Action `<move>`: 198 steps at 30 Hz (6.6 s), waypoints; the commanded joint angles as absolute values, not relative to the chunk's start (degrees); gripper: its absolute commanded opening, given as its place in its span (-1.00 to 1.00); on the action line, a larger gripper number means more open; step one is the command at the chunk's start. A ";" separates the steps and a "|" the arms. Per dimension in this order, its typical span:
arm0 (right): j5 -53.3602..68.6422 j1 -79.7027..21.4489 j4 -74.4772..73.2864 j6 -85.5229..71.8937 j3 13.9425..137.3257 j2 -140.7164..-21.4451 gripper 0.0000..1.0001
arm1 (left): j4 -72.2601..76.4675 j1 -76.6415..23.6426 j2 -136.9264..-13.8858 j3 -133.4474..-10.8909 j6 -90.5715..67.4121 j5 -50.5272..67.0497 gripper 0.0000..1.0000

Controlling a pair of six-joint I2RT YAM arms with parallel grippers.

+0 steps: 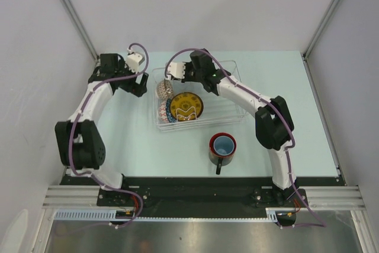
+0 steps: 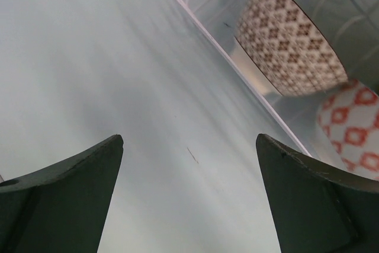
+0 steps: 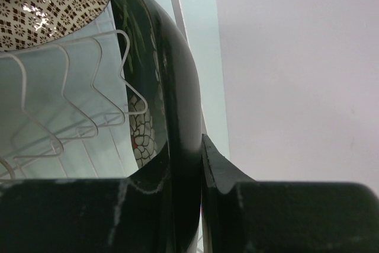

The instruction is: Load the mixed dishes into the dish rack

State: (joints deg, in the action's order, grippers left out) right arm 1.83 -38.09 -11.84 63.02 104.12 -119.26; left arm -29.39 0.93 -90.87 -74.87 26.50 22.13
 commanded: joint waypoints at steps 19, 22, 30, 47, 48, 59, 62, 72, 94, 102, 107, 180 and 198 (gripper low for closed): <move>2.03 -40.86 -0.71 69.34 109.78 -125.07 -0.33 | -25.31 -0.79 -100.02 -79.54 22.94 17.22 0.99; 0.09 -41.57 3.15 69.79 108.37 -125.51 -0.24 | -25.05 -0.79 -99.50 -79.02 22.94 17.23 0.99; -2.02 -42.54 6.15 68.30 107.93 -124.72 -0.20 | -23.64 -0.88 -97.82 -75.94 24.26 16.88 0.99; -17.83 -37.98 5.90 41.44 92.64 -99.41 0.69 | -27.33 -0.62 -93.08 -75.15 23.20 19.77 0.99; -18.89 -37.01 3.19 38.87 92.64 -99.06 0.71 | -27.77 -0.18 -92.38 -74.80 23.20 20.04 0.99; -26.55 -21.19 -22.76 7.84 93.26 -103.36 0.52 | -40.51 1.50 -78.94 -66.90 22.41 25.75 0.99; -23.22 -19.08 -25.21 2.03 89.48 -102.40 0.48 | -44.03 0.97 -73.59 -62.78 22.50 27.68 0.99; -11.53 -18.11 -28.82 -5.01 83.06 -99.50 0.23 | -44.56 -5.89 -67.41 -56.60 20.65 26.55 0.99; -10.37 -27.06 -34.54 -9.67 69.70 -88.51 -0.06 | -34.10 -11.25 -68.90 -50.19 18.37 19.60 0.99; -16.95 -28.83 -35.42 -10.11 66.62 -82.10 -0.04 | -36.12 -11.16 -66.54 -51.58 20.39 17.93 0.99; -21.35 -31.10 -33.40 -8.88 66.71 -72.44 0.29 | -42.09 -11.16 -62.15 -56.15 22.67 18.19 0.99; -17.67 -60.91 -47.20 -31.64 63.72 -76.64 0.24 | -47.37 -11.25 -33.13 -56.78 25.75 4.92 0.99; -14.06 -56.77 -44.12 -29.53 62.40 -78.49 0.11 | -46.14 -11.25 -33.40 -54.84 26.63 5.10 1.00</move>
